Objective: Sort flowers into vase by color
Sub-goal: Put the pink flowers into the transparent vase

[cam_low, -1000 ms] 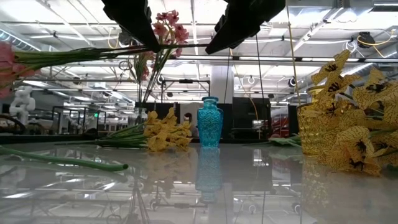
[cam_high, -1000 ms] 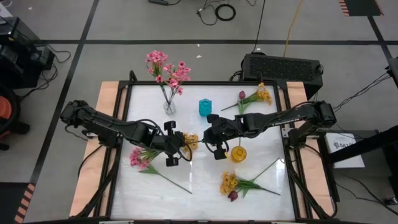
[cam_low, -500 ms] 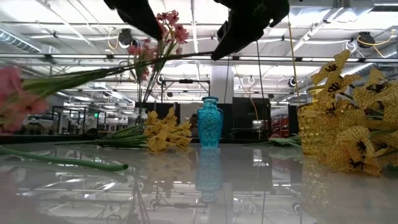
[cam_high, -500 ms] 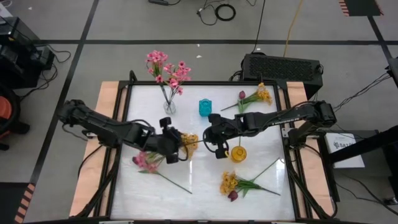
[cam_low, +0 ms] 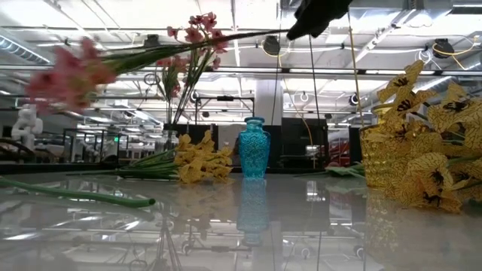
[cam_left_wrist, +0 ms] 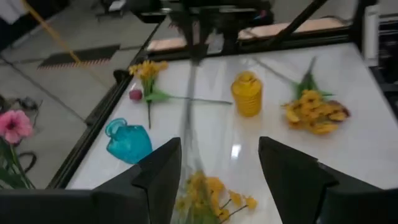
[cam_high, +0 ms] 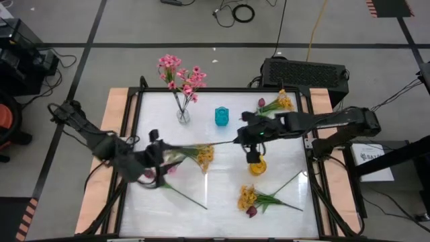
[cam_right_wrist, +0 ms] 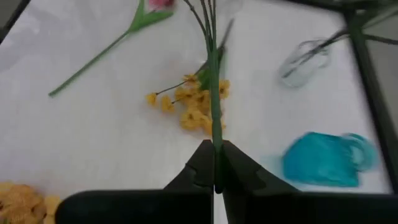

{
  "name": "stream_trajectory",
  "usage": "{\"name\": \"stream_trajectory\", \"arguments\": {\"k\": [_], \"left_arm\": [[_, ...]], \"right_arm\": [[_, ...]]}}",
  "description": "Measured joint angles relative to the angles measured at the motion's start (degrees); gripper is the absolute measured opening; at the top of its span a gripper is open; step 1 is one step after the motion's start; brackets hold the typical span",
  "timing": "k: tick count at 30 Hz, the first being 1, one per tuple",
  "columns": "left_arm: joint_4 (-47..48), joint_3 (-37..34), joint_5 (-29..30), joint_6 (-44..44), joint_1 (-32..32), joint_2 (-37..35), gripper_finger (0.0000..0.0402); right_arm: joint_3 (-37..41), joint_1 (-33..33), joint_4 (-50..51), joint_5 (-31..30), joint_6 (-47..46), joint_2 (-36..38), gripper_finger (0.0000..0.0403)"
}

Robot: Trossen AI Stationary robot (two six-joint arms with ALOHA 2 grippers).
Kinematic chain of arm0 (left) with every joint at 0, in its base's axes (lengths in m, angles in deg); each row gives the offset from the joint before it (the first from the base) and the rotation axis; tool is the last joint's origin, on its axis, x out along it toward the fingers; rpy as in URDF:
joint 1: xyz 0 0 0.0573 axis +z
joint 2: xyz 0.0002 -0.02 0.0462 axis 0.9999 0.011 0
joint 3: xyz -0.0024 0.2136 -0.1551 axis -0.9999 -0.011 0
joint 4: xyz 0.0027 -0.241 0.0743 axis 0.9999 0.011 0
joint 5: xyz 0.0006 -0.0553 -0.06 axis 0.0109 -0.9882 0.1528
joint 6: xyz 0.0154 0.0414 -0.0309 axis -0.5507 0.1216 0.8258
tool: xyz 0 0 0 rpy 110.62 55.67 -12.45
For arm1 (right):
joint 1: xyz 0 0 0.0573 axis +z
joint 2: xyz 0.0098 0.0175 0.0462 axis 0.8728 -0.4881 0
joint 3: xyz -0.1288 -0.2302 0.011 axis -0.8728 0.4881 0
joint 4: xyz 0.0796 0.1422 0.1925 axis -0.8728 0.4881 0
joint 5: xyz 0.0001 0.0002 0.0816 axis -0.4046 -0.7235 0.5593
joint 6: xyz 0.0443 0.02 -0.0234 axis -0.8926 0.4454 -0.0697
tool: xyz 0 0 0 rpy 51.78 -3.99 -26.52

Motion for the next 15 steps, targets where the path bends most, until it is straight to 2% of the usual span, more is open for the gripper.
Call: {"name": "stream_trajectory", "arguments": {"k": [3,6,9,15], "left_arm": [[0.1,0.0,6.3,-0.1,-4.0,-0.9,0.0221],[0.5,0.0,12.3,-0.5,-6.6,-1.2,0.0221],[0.8,0.0,15.8,-0.4,-8.3,-1.7,0.0221],[0.7,0.0,22.5,-1.4,-10.0,-1.9,0.0221]], "right_arm": [[0.4,0.1,1.7,-1.6,-1.0,3.7,0.0],[4.3,0.3,-0.7,-1.7,-0.8,8.9,0.0],[9.4,0.3,-5.2,-3.9,-0.1,15.3,0.0],[18.7,-0.3,-18.8,-4.1,1.4,29.0,0.0001]]}}
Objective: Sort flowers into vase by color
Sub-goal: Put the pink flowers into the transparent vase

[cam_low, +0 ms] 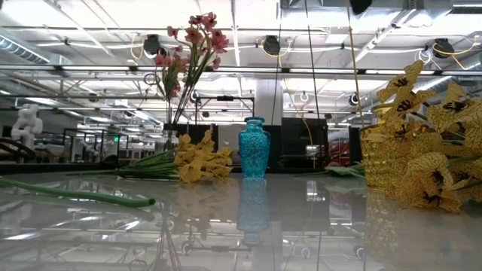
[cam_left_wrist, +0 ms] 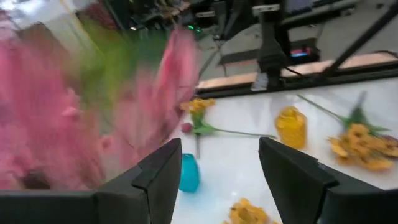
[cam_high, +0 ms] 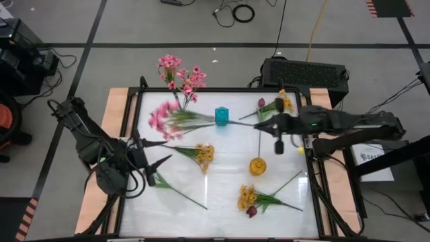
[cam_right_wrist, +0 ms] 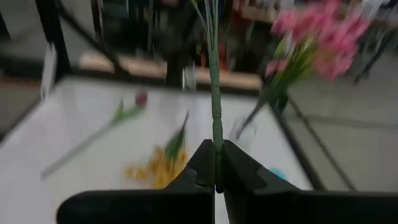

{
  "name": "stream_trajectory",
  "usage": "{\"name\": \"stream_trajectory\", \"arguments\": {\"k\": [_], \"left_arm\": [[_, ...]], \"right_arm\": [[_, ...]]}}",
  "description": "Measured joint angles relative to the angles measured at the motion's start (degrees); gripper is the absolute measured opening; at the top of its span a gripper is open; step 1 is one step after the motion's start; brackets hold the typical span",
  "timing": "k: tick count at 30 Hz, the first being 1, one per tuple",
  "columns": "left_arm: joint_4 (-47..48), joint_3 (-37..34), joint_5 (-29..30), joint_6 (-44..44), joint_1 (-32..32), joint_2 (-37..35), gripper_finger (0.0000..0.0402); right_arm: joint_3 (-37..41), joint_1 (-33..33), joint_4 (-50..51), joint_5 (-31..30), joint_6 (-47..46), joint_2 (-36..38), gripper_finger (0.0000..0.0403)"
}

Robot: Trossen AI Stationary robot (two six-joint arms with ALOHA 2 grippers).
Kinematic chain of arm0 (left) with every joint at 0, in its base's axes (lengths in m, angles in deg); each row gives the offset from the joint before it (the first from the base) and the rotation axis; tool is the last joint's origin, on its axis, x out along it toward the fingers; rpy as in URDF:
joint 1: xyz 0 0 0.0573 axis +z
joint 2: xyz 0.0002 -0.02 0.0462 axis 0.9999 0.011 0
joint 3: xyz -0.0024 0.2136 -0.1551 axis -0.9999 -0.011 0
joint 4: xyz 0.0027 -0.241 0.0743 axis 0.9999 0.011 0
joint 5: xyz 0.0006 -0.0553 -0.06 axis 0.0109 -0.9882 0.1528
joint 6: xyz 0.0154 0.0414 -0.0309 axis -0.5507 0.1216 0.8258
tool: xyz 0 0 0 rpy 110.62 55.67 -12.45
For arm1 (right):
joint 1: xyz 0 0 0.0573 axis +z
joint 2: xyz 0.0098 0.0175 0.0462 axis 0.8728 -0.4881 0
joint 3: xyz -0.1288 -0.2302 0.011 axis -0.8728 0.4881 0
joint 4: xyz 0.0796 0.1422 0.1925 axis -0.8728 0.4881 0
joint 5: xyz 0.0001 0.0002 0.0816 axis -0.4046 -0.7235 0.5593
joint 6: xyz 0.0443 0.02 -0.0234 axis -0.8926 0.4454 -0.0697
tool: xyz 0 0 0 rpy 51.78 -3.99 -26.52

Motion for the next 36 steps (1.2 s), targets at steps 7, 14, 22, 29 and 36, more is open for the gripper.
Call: {"name": "stream_trajectory", "arguments": {"k": [7,14,22,29,36], "left_arm": [[-0.4,0.0,8.3,-1.8,-1.6,-0.2,0.0221],[-5.0,0.0,10.4,-1.7,1.1,0.4,0.0221],[-7.5,-0.9,13.4,1.3,5.9,2.7,0.0221],[-19.6,-1.4,4.8,-3.2,11.5,5.8,0.0221],[-49.3,-1.4,-8.6,-27.5,15.8,9.9,0.0221]], "right_arm": [[5.4,0.0,-11.6,1.0,0.3,7.1,0.0002],[6.5,0.0,-24.1,3.6,-0.8,1.4,0.0003],[6.5,0.0,-41.9,3.4,0.3,-10.8,0.0004],[6.5,0.0,-54.1,3.4,3.3,-19.8,0.0004],[6.5,-0.1,-56.8,4.3,4.8,-21.8,0.0004]]}}
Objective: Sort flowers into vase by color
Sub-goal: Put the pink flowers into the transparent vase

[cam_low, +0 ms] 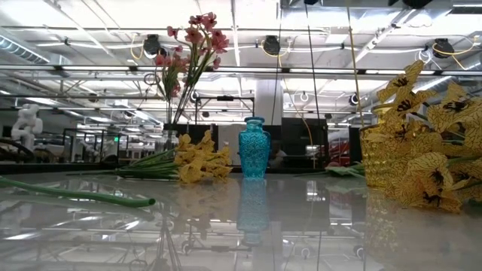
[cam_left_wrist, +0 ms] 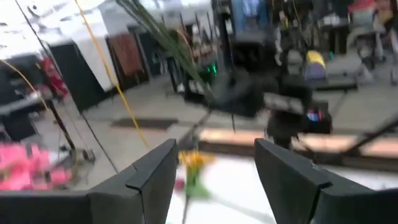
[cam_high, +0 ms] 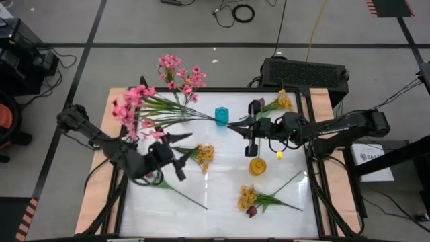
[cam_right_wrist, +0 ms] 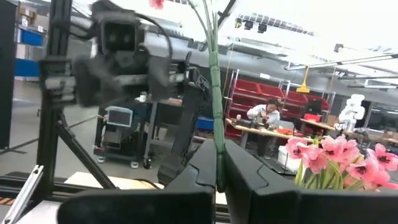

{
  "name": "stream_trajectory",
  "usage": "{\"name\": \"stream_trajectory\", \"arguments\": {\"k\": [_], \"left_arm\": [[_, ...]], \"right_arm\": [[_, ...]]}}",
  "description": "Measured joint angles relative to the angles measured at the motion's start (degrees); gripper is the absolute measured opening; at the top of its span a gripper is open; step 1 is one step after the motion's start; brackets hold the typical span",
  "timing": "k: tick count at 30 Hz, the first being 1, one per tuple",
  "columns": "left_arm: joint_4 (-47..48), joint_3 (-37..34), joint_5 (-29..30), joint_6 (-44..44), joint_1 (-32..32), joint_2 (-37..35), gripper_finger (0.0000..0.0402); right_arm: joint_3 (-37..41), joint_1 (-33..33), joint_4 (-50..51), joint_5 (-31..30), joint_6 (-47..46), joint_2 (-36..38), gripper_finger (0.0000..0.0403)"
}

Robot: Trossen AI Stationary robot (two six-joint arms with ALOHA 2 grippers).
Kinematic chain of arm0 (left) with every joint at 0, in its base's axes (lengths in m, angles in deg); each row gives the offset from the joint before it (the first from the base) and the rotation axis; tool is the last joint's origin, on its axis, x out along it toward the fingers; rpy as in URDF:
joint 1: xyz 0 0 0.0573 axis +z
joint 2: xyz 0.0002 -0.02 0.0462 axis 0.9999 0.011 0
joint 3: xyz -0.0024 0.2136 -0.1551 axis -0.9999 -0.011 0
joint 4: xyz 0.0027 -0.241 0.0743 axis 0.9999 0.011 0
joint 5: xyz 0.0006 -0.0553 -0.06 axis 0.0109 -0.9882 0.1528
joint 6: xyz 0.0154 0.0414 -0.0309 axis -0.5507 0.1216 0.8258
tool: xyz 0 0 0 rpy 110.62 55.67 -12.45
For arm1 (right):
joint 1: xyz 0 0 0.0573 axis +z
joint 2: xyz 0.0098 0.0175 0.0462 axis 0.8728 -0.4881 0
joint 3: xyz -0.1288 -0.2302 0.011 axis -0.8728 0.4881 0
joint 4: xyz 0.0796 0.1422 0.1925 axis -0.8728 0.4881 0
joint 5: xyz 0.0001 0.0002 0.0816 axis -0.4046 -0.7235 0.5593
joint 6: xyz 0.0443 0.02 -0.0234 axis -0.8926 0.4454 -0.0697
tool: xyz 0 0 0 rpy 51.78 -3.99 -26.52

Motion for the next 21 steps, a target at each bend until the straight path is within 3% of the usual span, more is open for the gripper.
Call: {"name": "stream_trajectory", "arguments": {"k": [2,5,8,11,14,21], "left_arm": [[-5.4,0.0,-3.9,-4.4,2.4,0.2,0.0221],[-8.9,0.0,-14.7,-7.3,8.0,-0.3,0.0221],[-8.7,0.0,-27.5,-5.0,14.1,-2.0,0.0221],[-9.1,0.0,-35.8,-1.2,17.9,-2.5,0.0221],[-9.0,0.0,-40.2,0.2,19.6,-2.3,0.0221],[-11.8,0.0,-43.3,-1.1,19.6,-2.9,0.0221]], "right_arm": [[0.0,0.0,-0.5,2.9,-0.4,0.0,0.0004],[0.0,0.0,-1.9,5.3,-0.8,0.0,0.0004],[0.0,0.0,-1.8,5.2,-0.8,0.0,0.0004],[0.0,0.0,-1.8,5.1,-0.7,0.0,0.0004],[0.0,0.0,-1.6,5.1,0.1,0.0,0.0004],[0.0,0.0,-0.9,5.1,0.2,0.0,0.0004]]}}
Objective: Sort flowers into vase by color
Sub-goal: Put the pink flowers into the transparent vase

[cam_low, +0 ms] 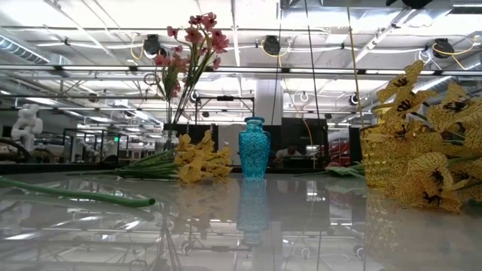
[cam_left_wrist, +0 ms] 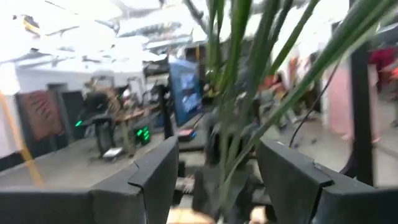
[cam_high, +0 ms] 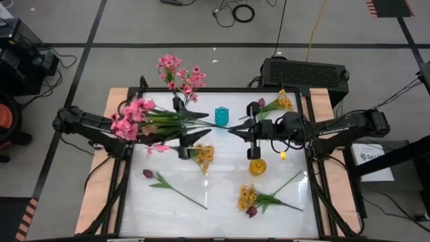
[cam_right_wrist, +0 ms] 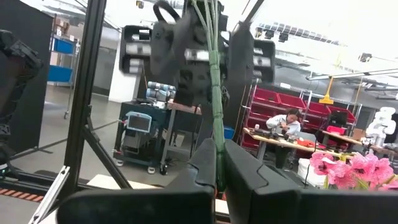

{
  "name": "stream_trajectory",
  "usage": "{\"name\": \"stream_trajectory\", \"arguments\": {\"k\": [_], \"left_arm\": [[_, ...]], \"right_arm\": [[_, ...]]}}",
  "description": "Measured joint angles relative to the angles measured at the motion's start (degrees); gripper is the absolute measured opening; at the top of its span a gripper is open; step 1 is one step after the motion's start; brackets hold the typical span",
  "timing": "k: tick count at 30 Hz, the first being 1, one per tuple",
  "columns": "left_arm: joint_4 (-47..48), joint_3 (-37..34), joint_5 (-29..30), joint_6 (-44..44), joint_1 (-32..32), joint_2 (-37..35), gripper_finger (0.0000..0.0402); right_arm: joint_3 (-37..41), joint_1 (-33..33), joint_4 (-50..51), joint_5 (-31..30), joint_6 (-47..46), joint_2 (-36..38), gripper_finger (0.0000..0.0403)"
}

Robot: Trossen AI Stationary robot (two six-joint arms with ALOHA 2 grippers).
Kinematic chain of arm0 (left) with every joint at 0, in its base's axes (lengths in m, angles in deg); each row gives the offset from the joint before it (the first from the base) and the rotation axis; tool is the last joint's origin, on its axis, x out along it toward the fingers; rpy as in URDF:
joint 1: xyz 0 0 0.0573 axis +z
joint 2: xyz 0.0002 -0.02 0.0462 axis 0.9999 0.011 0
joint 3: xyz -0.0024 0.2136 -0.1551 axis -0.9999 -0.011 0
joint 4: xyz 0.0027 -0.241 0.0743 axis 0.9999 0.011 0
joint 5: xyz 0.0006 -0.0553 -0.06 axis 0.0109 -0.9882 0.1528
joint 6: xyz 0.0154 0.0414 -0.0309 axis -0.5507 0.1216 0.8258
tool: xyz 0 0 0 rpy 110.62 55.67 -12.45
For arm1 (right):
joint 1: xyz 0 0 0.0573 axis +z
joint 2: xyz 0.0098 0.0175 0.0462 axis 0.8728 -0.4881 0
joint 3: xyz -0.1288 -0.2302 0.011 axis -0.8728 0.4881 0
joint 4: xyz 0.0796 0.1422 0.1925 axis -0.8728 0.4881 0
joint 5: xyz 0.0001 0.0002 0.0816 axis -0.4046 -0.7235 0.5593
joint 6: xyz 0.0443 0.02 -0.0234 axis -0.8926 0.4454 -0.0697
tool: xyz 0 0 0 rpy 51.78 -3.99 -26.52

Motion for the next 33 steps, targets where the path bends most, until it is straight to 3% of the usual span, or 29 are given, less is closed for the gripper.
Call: {"name": "stream_trajectory", "arguments": {"k": [4,17,33], "left_arm": [[0.7,0.1,-3.3,0.0,-1.2,-1.4,0.0221],[3.1,0.0,-3.1,-0.5,-2.9,-4.8,0.0212],[9.3,0.0,-2.9,-0.2,-2.9,-7.4,0.0044]], "right_arm": [[0.0,0.0,0.6,-0.3,0.1,0.0,0.0004],[0.0,-0.7,1.5,-0.2,-0.1,0.0,0.0004],[0.0,-0.7,2.5,-0.2,-0.1,0.0,0.0006]]}}
